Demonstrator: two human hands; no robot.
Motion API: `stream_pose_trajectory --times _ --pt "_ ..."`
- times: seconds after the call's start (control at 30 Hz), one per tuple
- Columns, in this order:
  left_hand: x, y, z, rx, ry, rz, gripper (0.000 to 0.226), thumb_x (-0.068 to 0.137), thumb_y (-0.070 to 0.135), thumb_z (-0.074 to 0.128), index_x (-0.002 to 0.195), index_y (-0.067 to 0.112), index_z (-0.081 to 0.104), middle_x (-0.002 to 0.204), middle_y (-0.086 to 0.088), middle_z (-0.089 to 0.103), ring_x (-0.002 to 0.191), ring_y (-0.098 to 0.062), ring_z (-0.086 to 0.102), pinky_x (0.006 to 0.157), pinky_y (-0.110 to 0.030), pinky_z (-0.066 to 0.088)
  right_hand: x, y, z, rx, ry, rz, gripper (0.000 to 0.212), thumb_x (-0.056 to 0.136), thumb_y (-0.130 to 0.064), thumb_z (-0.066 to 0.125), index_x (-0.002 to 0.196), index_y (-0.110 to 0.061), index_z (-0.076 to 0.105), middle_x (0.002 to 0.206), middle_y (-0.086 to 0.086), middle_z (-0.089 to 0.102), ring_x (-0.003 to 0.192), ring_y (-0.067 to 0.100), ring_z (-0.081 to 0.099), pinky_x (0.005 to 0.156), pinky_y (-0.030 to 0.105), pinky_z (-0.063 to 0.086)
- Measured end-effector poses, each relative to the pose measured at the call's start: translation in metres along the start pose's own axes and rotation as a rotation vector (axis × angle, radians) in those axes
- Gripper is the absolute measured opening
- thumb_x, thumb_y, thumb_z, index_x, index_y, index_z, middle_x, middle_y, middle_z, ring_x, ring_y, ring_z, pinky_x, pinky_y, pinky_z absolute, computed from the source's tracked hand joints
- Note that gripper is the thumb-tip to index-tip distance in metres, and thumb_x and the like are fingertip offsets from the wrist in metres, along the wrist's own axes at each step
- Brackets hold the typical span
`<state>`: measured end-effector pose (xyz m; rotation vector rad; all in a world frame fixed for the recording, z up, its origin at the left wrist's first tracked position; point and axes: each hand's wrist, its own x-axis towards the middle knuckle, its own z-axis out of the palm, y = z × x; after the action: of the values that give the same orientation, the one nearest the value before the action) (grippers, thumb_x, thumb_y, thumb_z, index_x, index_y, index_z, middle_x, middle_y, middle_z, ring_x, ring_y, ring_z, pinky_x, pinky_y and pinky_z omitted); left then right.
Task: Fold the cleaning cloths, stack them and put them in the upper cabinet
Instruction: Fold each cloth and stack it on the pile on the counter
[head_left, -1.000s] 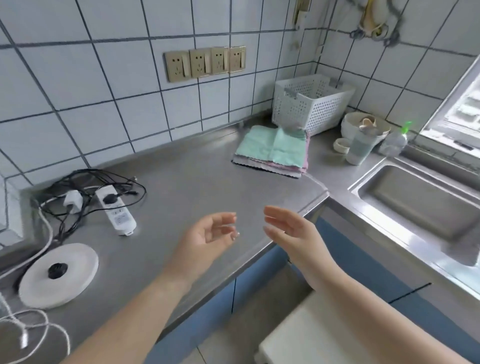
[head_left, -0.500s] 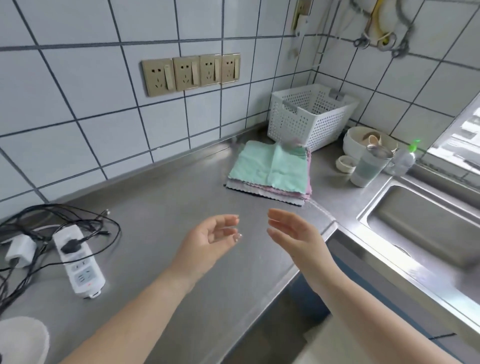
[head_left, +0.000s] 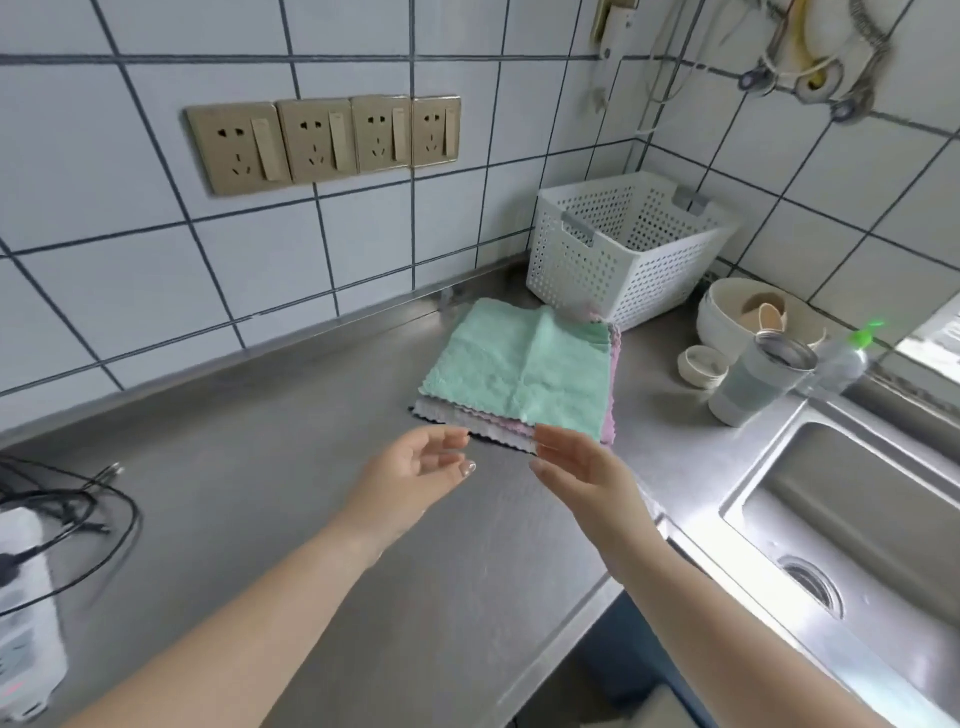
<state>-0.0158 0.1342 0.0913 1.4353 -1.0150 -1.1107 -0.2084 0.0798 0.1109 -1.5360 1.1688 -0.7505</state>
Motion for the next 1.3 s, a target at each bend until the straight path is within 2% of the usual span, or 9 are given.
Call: stream_pose_trajectory --times 0.17,0.27,0.37,0.5,0.67,0.8,0.93,1.17,1.3 --pt "0.089 -0.015 0.036 0.194 0.046 -0.013 0.029 0.081 0.012 0.069 0.1 0.032 0.062 0.105 0.017 0.065 0.101 -0.001 0.061 0.094 -0.022 0.047 0.1 0.043 -0.035 -0.269 -0.1 0.02 0.034 0.085 -0.02 0.067 0.115 -0.036 0.06 0.118 -0.018 0.06 0.113 0.003 0.057 0.1 0.027 0.044" --pt "0.132 -0.026 0.05 0.371 0.074 0.035 0.03 0.081 0.011 0.069 0.101 0.032 0.061 0.112 0.012 0.062 0.107 -0.001 0.056 0.101 -0.024 0.042 0.142 0.057 -0.044 -0.496 -0.156 -0.045 0.037 0.088 -0.025 0.064 0.124 -0.031 0.058 0.127 -0.017 0.053 0.119 0.001 0.048 0.089 0.01 0.032" --pt "0.159 -0.037 0.062 0.595 0.114 0.028 0.032 0.081 0.02 0.07 0.112 0.024 0.064 0.118 0.007 0.06 0.112 -0.004 0.052 0.094 -0.012 0.032 0.174 0.074 -0.044 -0.595 -0.233 -0.101 0.041 0.087 -0.025 0.064 0.127 -0.027 0.057 0.134 -0.013 0.051 0.124 0.006 0.048 0.086 0.005 0.026" --pt "0.182 -0.051 0.072 0.76 0.065 0.031 0.037 0.081 0.017 0.069 0.118 0.018 0.064 0.123 0.005 0.059 0.115 -0.007 0.053 0.089 -0.003 0.03 0.207 0.101 -0.034 -0.642 -0.309 -0.125 0.041 0.084 -0.024 0.067 0.125 -0.022 0.06 0.131 -0.006 0.056 0.122 0.014 0.051 0.095 0.016 0.033" --pt "0.195 -0.067 0.07 0.931 -0.025 0.045 0.037 0.082 0.022 0.068 0.119 0.021 0.064 0.128 0.006 0.056 0.117 -0.009 0.052 0.095 -0.008 0.027 0.216 0.125 -0.025 -0.723 -0.261 -0.26 0.041 0.072 -0.045 0.063 0.101 -0.017 0.07 0.106 0.001 0.067 0.098 0.029 0.061 0.083 0.036 0.046" --pt "0.199 -0.078 0.071 0.98 0.004 0.084 0.031 0.079 0.024 0.071 0.109 0.02 0.07 0.117 0.003 0.064 0.106 -0.016 0.059 0.095 -0.022 0.04 0.219 0.136 -0.017 -0.756 -0.138 -0.318 0.026 0.068 -0.041 0.07 0.086 -0.021 0.07 0.091 -0.002 0.068 0.084 0.027 0.064 0.069 0.035 0.048" --pt "0.207 -0.082 0.07 0.998 0.068 0.147 0.026 0.074 0.025 0.064 0.098 0.02 0.074 0.101 0.005 0.069 0.095 -0.017 0.063 0.087 -0.024 0.045 0.226 0.137 -0.018 -0.688 -0.088 -0.305 0.016 0.072 -0.029 0.058 0.077 -0.019 0.07 0.081 -0.003 0.068 0.076 0.028 0.062 0.064 0.033 0.045" --pt "0.217 -0.079 0.061 1.092 0.108 0.212 0.024 0.077 0.009 0.07 0.098 0.022 0.074 0.096 0.005 0.069 0.091 -0.021 0.062 0.084 -0.031 0.049 0.236 0.133 -0.031 -0.625 -0.168 -0.285 0.016 0.091 -0.023 0.056 0.091 -0.015 0.07 0.084 0.001 0.069 0.079 0.024 0.062 0.06 0.032 0.046" --pt "0.221 -0.077 0.046 1.17 0.174 0.16 0.039 0.072 -0.004 0.064 0.1 0.02 0.074 0.104 0.0 0.069 0.099 -0.026 0.062 0.091 -0.037 0.044 0.232 0.14 -0.044 -0.718 -0.249 -0.372 0.019 0.08 -0.017 0.071 0.099 -0.013 0.071 0.094 0.003 0.066 0.088 0.028 0.06 0.067 0.035 0.052"
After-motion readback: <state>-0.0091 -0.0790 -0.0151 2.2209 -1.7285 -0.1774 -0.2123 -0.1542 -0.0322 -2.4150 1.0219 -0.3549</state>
